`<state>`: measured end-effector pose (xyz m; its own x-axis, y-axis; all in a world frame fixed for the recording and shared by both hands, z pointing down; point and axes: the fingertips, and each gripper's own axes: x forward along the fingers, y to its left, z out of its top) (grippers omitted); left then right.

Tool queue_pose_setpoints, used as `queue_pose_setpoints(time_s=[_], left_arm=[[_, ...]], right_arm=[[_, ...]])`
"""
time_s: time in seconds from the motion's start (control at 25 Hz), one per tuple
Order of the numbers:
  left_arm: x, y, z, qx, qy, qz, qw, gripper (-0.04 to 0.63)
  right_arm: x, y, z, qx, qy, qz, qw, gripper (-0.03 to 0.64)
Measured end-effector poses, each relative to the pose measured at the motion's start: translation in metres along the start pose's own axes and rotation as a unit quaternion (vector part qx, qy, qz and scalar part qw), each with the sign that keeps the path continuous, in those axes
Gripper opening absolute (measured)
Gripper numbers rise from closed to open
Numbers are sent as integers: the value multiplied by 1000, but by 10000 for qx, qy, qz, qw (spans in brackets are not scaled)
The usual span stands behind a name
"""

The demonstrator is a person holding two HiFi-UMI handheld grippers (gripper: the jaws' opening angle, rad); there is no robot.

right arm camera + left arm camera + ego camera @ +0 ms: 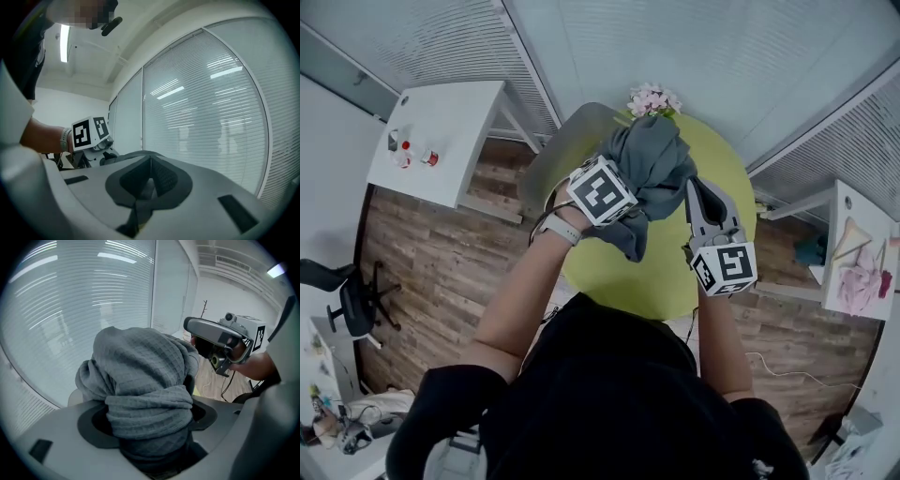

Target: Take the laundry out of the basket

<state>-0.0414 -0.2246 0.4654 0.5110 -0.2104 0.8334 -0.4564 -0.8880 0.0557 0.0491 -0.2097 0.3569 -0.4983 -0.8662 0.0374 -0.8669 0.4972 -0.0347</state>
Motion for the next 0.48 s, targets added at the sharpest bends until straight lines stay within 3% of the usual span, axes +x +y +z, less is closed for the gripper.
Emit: queue_pose_setpoints(time_s=[0.48], left_arm=[[49,-121,66,583,-126,-735,9955,400]], right_arm=[[-93,-65,-2,-54,-28,-728,9973,23]])
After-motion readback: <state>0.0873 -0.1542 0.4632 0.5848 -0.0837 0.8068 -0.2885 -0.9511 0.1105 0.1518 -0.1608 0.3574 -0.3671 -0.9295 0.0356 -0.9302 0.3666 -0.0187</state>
